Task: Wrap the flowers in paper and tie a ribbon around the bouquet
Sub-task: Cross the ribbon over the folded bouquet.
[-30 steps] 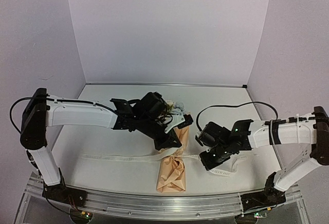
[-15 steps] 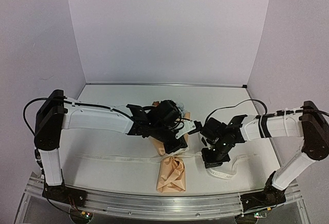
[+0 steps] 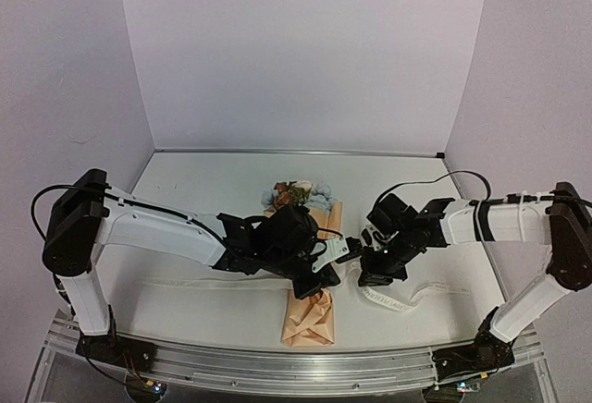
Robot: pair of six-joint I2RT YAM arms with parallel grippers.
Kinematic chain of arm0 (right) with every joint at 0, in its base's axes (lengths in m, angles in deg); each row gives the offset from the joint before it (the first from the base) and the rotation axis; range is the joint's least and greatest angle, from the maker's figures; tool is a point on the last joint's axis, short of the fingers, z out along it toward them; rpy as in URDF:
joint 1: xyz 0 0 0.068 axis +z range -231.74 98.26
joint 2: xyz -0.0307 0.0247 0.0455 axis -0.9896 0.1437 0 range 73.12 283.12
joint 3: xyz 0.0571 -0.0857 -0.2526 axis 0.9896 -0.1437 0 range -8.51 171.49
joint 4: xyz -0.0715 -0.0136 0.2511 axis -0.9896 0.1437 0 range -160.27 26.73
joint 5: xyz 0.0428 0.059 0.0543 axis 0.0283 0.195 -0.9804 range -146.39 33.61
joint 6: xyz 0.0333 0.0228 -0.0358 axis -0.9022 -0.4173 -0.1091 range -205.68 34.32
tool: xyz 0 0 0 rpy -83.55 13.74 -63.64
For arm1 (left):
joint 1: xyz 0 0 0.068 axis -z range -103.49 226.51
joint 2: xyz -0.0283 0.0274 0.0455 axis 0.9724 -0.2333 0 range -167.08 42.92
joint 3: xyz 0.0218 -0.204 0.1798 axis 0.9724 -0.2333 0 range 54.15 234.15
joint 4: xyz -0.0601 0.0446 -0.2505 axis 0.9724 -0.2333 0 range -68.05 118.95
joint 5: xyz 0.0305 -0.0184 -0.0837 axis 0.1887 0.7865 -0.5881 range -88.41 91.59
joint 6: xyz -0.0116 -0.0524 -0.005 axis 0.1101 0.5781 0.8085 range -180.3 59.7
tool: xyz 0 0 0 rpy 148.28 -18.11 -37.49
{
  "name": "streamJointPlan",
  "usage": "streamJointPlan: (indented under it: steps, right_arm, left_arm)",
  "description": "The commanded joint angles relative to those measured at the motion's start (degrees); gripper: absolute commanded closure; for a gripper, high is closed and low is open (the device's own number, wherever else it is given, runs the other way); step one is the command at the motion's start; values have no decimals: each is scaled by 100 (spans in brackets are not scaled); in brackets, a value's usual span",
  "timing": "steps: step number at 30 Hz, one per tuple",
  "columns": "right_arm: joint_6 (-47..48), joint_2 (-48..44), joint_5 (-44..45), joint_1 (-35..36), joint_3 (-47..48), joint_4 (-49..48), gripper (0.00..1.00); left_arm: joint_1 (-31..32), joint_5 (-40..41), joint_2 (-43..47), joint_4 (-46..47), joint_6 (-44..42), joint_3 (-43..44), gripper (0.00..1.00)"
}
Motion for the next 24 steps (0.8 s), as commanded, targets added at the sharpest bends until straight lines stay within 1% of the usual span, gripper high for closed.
streamJointPlan:
  steps: [1,4,7,9,15,19,24]
  right_arm:
    - [-121,-218,-209,-182,152,-213,100]
    - [-232,-60,-487,-368,428,-182,100]
    - [-182,131,-738,-486,853,260,100]
    - [-107,287,-904,-509,1121,529,100]
    - [-196,661,-1175,-512,1616,781,100]
    - [-226,811,-1236,-512,1796,878,100]
    - [-91,807,-1129,-526,1828,1099,100]
  left_arm:
    - [-59,-195,365,400,27,-2,96]
    - [-40,-243,287,122,-165,267,95]
    - [40,-213,147,-213,-433,615,94]
    - [119,-161,23,-318,-553,762,94]
    - [337,-15,-418,-606,-820,1222,92]
    - [386,-12,-741,-749,-785,1473,91]
    - [386,16,-924,-612,-605,1659,88]
